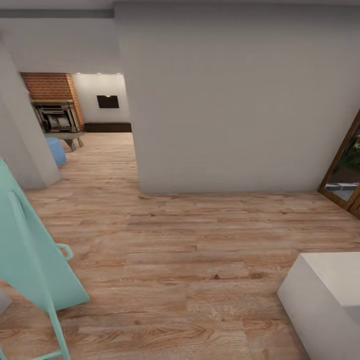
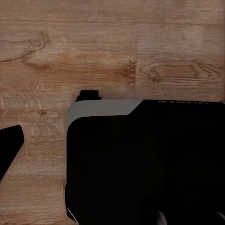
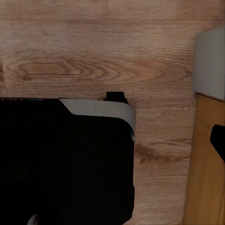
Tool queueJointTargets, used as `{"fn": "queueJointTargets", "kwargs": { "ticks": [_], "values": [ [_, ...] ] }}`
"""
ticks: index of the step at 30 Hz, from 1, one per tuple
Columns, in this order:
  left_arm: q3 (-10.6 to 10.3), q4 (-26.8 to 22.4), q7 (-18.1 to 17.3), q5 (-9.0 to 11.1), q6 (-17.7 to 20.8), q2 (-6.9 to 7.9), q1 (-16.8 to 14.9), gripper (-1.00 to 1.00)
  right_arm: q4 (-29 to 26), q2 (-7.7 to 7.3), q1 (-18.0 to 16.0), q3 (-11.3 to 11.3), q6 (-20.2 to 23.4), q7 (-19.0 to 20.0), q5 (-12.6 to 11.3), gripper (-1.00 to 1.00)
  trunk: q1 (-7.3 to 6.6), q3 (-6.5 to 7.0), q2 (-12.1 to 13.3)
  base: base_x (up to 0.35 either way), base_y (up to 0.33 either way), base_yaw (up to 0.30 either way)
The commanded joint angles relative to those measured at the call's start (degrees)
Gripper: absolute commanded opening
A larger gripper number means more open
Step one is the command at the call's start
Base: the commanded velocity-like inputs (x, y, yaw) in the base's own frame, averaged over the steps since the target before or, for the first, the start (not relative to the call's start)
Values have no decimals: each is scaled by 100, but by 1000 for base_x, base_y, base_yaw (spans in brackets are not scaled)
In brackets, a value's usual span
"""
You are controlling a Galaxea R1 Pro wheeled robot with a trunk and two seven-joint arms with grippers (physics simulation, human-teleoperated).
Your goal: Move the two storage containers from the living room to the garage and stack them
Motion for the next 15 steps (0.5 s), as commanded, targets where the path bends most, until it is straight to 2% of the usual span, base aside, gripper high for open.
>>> {"fn": "queueJointTargets", "kwargs": {
  "ticks": [1, 15],
  "values": [
    [-7, -3, 16, 31, 6, -2, -3, 100, 15, 1, -9, -39, -22, -25, 56, 100, 5, -9, -8, 338, 0, 0],
    [-10, -5, 16, 31, 6, -2, -2, 100, 15, 1, -11, -39, -22, -25, 56, 100, 5, -9, -8, 338, 0, 0]
  ]
}}
